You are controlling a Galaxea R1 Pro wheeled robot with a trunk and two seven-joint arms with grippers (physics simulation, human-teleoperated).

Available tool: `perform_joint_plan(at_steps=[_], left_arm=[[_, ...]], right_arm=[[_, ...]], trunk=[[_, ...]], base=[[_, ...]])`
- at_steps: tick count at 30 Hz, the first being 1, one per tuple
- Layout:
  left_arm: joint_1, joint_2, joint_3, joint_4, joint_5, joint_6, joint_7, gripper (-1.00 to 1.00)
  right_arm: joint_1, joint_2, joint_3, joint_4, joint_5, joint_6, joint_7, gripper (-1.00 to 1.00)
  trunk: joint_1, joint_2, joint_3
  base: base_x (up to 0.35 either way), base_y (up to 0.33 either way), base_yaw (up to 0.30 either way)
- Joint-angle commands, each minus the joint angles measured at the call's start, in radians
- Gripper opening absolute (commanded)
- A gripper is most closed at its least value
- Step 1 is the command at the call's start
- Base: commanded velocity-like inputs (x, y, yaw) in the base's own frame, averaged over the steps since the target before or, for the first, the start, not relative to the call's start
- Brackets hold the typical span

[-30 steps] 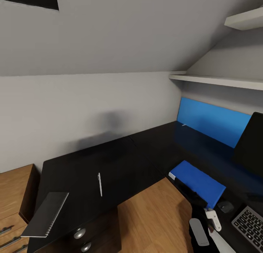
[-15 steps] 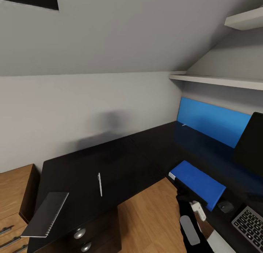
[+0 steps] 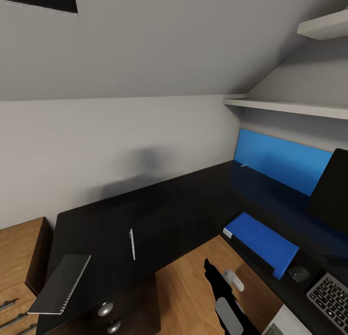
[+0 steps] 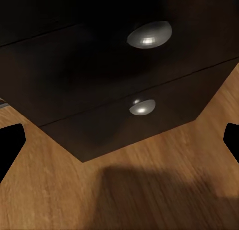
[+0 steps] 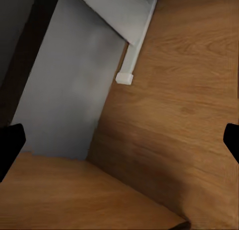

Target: In the bedroom, organize the workspace by keeping the computer under the desk, ensuring the monitor is on the desk, placing the keyboard on the desk next to the monitor, placing the mouse on the desk next to the keyboard, moving the folder from the swivel chair onto the desk next to the mouse, stacking the notebook on top of the folder with the pen on top of the notebook, and positioning the swivel chair next to the desk.

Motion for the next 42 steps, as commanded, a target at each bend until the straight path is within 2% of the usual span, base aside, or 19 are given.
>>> perform_joint_plan(at_steps=[1,4,9,12,14,17,19,20,22,25,27,30,32,36,38,40,42], left_arm=[[0.000,0.000,0.002,0.000,-0.011,-0.002,0.009,1.00],[0.000,0.000,0.002,0.000,-0.011,-0.002,0.009,1.00],[0.000,0.000,0.002,0.000,-0.011,-0.001,0.009,1.00],[0.000,0.000,0.002,0.000,-0.011,-0.002,0.009,1.00],[0.000,0.000,0.002,0.000,-0.011,-0.002,0.010,1.00],[0.000,0.000,0.002,0.000,-0.011,-0.002,0.010,1.00],[0.000,0.000,0.002,0.000,-0.011,-0.002,0.011,1.00],[0.000,0.000,0.002,0.000,-0.010,-0.002,0.011,1.00],[0.000,0.000,0.003,0.000,-0.010,-0.001,0.011,1.00],[0.000,0.000,0.004,0.000,-0.009,0.000,0.012,1.00],[0.000,0.001,0.005,0.000,-0.009,0.000,0.012,1.00],[0.000,0.003,0.004,0.000,-0.008,0.001,0.013,1.00],[0.000,0.004,0.004,0.000,-0.007,0.003,0.014,1.00],[0.000,0.004,0.005,0.000,-0.007,0.008,0.014,1.00],[0.000,0.004,0.005,0.000,-0.007,0.009,0.014,1.00],[0.000,0.004,0.005,0.000,-0.007,0.010,0.014,1.00],[0.000,0.004,0.005,0.000,-0.007,0.011,0.014,1.00]], right_arm=[[-0.001,-0.001,0.011,0.009,-0.007,-0.005,-0.005,1.00],[-0.002,0.000,0.027,0.044,0.009,-0.005,-0.004,1.00],[-0.002,0.000,0.046,0.122,0.068,-0.008,0.001,1.00],[-0.002,0.001,0.064,0.178,0.140,-0.012,0.003,1.00],[-0.002,0.001,0.069,0.194,0.174,-0.014,0.004,1.00],[-0.002,0.000,0.076,0.243,0.265,-0.015,0.007,1.00],[-0.002,0.000,0.077,0.275,0.305,-0.016,0.007,1.00],[-0.002,0.000,0.076,0.311,0.344,-0.017,0.008,1.00],[-0.002,-0.001,0.073,0.357,0.388,-0.018,0.006,1.00],[-0.002,-0.003,0.062,0.391,0.420,-0.036,0.003,1.00],[-0.002,-0.018,0.057,0.400,0.427,-0.072,0.002,1.00],[-0.002,-0.055,0.055,0.407,0.431,-0.149,0.003,1.00],[-0.002,-0.066,0.058,0.411,0.436,-0.188,0.006,1.00],[-0.001,-0.070,0.065,0.424,0.442,-0.241,0.012,1.00],[-0.001,-0.070,0.076,0.443,0.454,-0.253,0.026,1.00],[-0.001,-0.074,0.109,0.477,0.501,-0.261,0.067,1.00],[-0.001,-0.074,0.124,0.487,0.529,-0.263,0.083,1.00]], trunk=[[0.000,-0.001,-0.001],[0.000,-0.001,-0.001],[0.000,-0.001,-0.001],[0.000,-0.001,-0.001],[0.000,-0.001,-0.001],[0.000,-0.001,-0.001],[0.000,-0.001,-0.001],[0.000,-0.001,-0.001],[0.000,-0.001,-0.001],[0.000,-0.001,-0.001],[0.000,-0.001,-0.001],[0.000,-0.001,-0.001],[0.000,-0.001,-0.001],[0.000,-0.001,-0.001],[0.000,-0.001,-0.001],[0.000,-0.001,-0.001],[0.000,-0.001,-0.001]], base=[[0.000,0.000,0.000],[0.000,0.000,0.000],[0.000,0.000,0.000],[0.000,0.000,0.000],[0.000,0.000,0.000],[0.000,0.000,0.000],[0.000,0.000,0.000],[0.000,0.000,0.000],[0.000,0.000,0.000],[0.000,0.000,0.000],[0.000,0.000,0.000],[0.000,0.000,0.000],[0.000,0.000,0.000],[0.000,0.000,0.000],[0.000,0.000,0.000],[0.000,0.000,0.000],[0.000,0.000,0.000]])
